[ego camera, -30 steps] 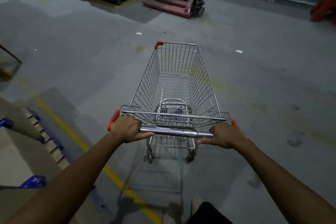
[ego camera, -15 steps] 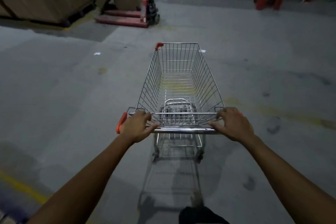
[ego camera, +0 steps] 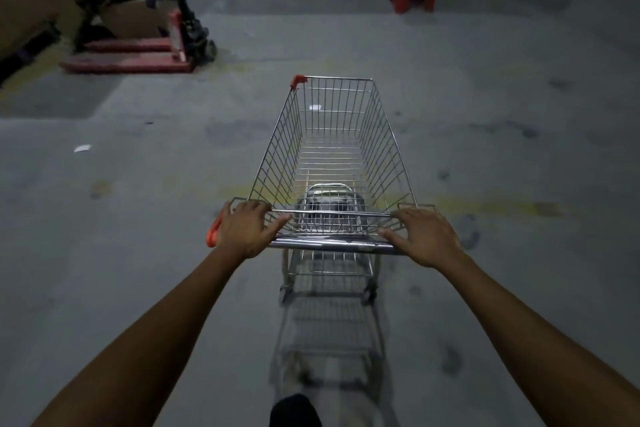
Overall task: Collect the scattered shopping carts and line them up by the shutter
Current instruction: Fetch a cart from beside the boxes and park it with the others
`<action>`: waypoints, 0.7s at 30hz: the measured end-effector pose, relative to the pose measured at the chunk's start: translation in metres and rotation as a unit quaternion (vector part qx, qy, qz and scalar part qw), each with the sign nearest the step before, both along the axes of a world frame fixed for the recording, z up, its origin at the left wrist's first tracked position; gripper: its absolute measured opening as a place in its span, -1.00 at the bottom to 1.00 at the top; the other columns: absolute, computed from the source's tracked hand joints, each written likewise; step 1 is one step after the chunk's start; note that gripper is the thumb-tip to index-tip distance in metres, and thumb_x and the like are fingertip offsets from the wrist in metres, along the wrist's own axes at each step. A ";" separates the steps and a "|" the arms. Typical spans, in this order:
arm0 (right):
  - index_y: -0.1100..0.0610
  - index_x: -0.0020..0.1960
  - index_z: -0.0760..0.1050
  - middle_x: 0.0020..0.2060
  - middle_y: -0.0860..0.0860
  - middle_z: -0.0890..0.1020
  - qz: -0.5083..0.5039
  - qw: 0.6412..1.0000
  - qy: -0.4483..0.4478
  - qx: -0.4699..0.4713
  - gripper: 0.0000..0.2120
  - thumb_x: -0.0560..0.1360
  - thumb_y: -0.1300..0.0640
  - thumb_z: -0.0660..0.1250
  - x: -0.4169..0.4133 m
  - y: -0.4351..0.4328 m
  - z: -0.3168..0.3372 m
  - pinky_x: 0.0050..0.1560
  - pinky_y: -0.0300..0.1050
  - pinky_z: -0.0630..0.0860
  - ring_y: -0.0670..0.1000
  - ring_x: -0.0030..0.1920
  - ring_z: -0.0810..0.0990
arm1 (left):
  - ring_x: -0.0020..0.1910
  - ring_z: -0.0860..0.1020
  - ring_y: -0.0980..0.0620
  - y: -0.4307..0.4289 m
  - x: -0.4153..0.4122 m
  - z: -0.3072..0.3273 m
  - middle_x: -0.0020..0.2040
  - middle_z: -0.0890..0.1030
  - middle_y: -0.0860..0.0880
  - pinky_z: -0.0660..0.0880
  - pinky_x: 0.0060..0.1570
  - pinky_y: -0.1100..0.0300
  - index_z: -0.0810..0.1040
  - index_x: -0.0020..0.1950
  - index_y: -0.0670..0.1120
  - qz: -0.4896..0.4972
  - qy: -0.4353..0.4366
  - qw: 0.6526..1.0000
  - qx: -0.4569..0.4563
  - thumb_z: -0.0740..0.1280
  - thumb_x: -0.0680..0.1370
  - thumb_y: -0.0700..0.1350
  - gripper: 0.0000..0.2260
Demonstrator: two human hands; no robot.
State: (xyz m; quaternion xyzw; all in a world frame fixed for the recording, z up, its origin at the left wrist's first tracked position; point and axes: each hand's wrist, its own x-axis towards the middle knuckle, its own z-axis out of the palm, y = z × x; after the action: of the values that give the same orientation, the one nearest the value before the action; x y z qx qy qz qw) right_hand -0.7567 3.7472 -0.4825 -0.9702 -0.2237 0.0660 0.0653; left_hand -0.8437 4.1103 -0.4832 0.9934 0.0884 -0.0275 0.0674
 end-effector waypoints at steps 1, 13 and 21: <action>-0.07 0.43 0.45 0.35 0.00 0.57 -0.012 1.000 0.005 0.012 -0.23 0.46 -0.53 -0.02 0.014 0.000 -0.001 0.33 0.03 0.35 0.08 0.36 0.50 | 0.36 0.47 -0.04 0.002 0.020 -0.001 0.35 0.57 -0.02 0.10 0.47 -0.22 0.55 0.33 0.03 -0.008 -0.001 1.000 0.001 -0.18 0.51 0.52 -0.19; -0.07 0.33 0.57 0.31 -0.07 0.61 -0.158 0.987 -0.003 0.032 -0.52 0.54 -0.31 0.26 0.189 0.009 -0.008 0.28 -0.06 0.39 0.00 0.23 0.60 | 0.24 0.53 -0.10 0.019 0.264 0.003 0.23 0.62 -0.11 0.42 0.21 -0.04 0.57 0.29 -0.03 -0.130 -0.003 0.991 -0.009 -0.14 0.52 0.51 -0.20; -0.09 0.30 0.58 0.29 -0.10 0.61 -0.240 0.970 -0.010 0.031 -0.49 0.52 -0.36 0.21 0.290 0.002 -0.010 0.45 0.01 0.22 -0.04 0.31 0.55 | 0.26 0.51 -0.13 0.009 0.410 0.002 0.26 0.59 -0.13 0.40 0.23 -0.03 0.54 0.32 -0.03 -0.190 0.007 0.982 -0.005 -0.11 0.54 0.48 -0.23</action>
State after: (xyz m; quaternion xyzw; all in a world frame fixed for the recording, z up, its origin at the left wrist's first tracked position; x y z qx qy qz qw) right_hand -0.4666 3.7492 -0.4925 -0.9937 0.0128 0.0313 0.1071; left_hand -0.4338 4.1189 -0.4808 0.9915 -0.1019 -0.0475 0.0657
